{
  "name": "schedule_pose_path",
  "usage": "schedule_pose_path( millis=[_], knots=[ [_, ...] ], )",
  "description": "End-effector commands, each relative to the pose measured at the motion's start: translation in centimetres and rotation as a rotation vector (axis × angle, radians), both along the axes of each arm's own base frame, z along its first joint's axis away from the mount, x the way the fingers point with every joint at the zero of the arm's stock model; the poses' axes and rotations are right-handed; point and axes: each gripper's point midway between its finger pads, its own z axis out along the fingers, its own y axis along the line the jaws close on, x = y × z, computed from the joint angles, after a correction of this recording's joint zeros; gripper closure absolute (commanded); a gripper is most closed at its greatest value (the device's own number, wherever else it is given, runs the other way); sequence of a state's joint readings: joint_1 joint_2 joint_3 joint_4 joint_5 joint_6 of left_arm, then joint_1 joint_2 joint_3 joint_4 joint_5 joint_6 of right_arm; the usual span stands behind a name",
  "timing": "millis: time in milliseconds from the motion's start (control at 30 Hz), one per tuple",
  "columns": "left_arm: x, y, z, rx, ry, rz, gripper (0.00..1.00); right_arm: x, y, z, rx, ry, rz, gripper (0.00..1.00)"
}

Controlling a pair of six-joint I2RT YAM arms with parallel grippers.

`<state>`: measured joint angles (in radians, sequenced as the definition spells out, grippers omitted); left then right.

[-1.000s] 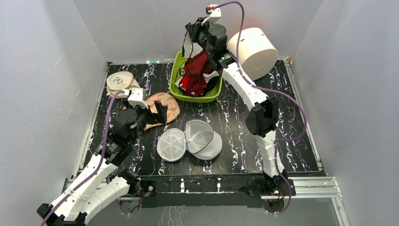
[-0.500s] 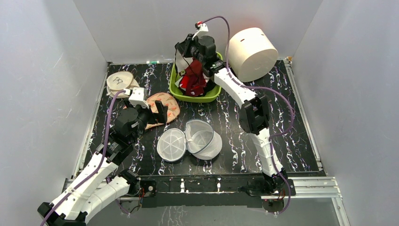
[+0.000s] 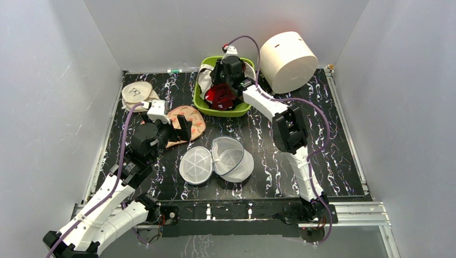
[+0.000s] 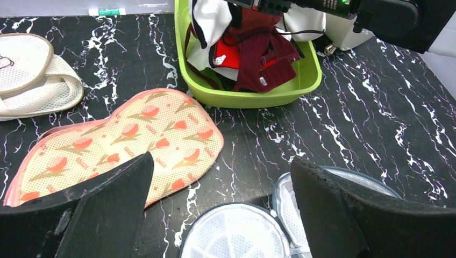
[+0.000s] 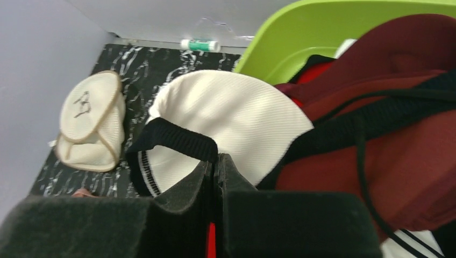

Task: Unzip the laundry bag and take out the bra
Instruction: Place the bra in the bin, then adjust the laundry bag at the center of the board.

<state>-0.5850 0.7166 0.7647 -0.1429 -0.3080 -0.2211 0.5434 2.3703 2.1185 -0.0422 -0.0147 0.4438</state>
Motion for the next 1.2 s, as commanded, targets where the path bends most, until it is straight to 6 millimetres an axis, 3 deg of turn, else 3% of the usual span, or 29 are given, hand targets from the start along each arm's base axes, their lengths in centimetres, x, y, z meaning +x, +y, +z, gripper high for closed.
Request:
schedule_pose_path(
  millis=[0,167,300,500,600,733,967,1167],
  knots=[
    [0.1,0.2,0.1,-0.008,-0.009,0.01,0.02,1.0,-2.2,-0.6,-0.096,-0.017,-0.087,1.0],
    [0.2,0.1,-0.1,-0.006,-0.004,0.01,0.01,0.3,-4.0,-5.0,-0.183,0.08,-0.146,1.0],
    [0.3,0.1,-0.2,-0.005,0.001,0.011,0.02,-1.2,-6.9,-8.1,-0.278,0.165,-0.238,1.0],
    [0.3,-0.3,-0.3,-0.008,0.006,-0.002,0.02,-3.8,-9.5,-9.3,-0.324,0.194,-0.282,1.0],
    [0.3,-0.3,-0.4,-0.008,0.008,-0.003,0.02,-4.4,-10.2,-9.4,-0.338,0.195,-0.292,1.0],
    [0.4,-0.3,-0.6,-0.004,0.014,-0.003,0.02,-4.3,-9.5,-9.2,-0.349,0.198,-0.245,0.99],
    [0.6,-0.5,-1.1,0.007,0.033,-0.003,0.02,-4.3,-8.5,-5.6,-0.301,0.188,-0.217,0.76],
    [0.7,-0.8,-1.4,0.009,0.044,-0.012,0.02,-5.5,-8.9,-2.2,-0.273,0.168,-0.208,0.67]
  ],
)
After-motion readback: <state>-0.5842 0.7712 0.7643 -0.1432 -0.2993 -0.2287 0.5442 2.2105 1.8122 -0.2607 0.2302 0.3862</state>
